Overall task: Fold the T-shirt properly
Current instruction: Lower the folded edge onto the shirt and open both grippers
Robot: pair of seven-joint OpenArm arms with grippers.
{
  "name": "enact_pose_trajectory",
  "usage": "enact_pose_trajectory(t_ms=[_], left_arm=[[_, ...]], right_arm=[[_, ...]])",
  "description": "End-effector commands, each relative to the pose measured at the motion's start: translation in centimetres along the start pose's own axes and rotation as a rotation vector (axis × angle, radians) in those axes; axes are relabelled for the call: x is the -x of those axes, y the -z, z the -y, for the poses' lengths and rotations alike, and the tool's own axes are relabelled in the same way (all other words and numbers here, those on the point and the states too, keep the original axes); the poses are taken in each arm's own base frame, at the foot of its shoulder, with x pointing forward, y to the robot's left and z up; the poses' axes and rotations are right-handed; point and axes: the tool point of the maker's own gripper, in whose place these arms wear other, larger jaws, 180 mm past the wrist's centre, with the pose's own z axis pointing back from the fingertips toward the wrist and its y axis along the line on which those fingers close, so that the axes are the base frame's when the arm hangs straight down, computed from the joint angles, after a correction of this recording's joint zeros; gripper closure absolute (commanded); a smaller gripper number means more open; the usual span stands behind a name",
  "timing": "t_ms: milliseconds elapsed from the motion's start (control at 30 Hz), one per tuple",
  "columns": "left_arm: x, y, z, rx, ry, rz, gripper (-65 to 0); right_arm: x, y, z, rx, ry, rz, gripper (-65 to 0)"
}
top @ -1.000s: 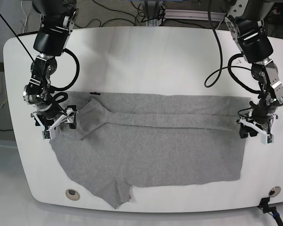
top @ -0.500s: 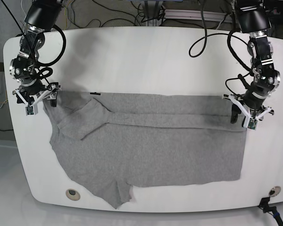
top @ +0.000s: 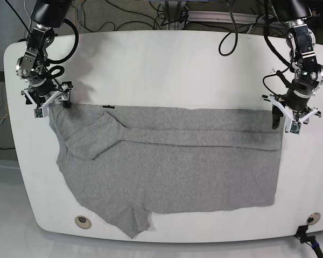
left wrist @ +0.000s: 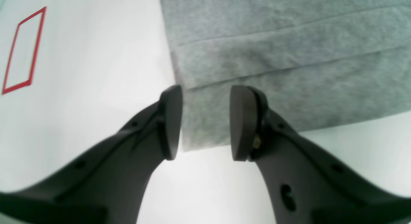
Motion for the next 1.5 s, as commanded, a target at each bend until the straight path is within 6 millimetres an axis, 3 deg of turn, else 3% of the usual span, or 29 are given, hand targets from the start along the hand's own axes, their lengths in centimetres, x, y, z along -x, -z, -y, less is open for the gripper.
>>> enact_pose_trajectory(t_ms=[0,100,233,300,467,567,667,967,1167,1267,1367,1467], left_arm=[[-1.7,-0.1,-0.6,-0.008,0.004,0.059,-22.8],[-1.3,-0.4,-1.6,-0.035,-0.012,0.052,-22.8],[0.5,0.3,-1.5,-0.025,-0.043,0.01,-22.8],[0.9,0.5,-1.5,-0.021,-0.056,0.019,-22.8],[2.4,0.9,-1.4,-0.015,-0.078,-0.01,-22.8],[3.2,1.1,-1.3,-0.011,-0.093,-0.03,-22.8],[4.3,1.4,-1.2,-0.005,-0.112,-0.056,-22.8],[4.6,1.6,-0.6,0.001,-0.133,-0.059,-22.8],[5.4,1.4,-1.5,-0.023,-0.151,-0.074,-23.3],[4.8,1.6,-1.9,-0.029,-0.149,-0.061,-23.5],[4.9,1.6,-1.9,-0.03,-0.148,-0.065,-27.9],[5.1,2.0,-2.0,-0.03,-0.16,-0.072,-28.0]], right_arm=[[-1.4,0.0,1.0,0.014,0.003,0.047,-47.1],[-1.1,0.6,1.0,0.01,0.025,0.037,-47.0],[-0.9,1.1,1.0,0.003,0.045,0.049,-44.5],[-0.9,1.3,1.1,0.003,0.054,0.059,-36.8],[-0.8,1.4,1.0,0.002,0.056,0.058,-9.8],[-0.7,1.3,1.0,0.002,0.056,0.057,0.0],[-0.6,1.3,1.0,0.002,0.056,0.055,0.0],[-0.5,1.3,1.0,0.002,0.056,0.054,0.0],[-0.4,1.3,0.9,0.001,0.057,0.052,0.0],[-0.4,1.3,0.9,0.001,0.057,0.052,0.0],[-0.4,1.3,0.9,-0.001,0.056,0.052,0.0],[-0.4,1.3,0.9,-0.001,0.056,0.052,0.0]])
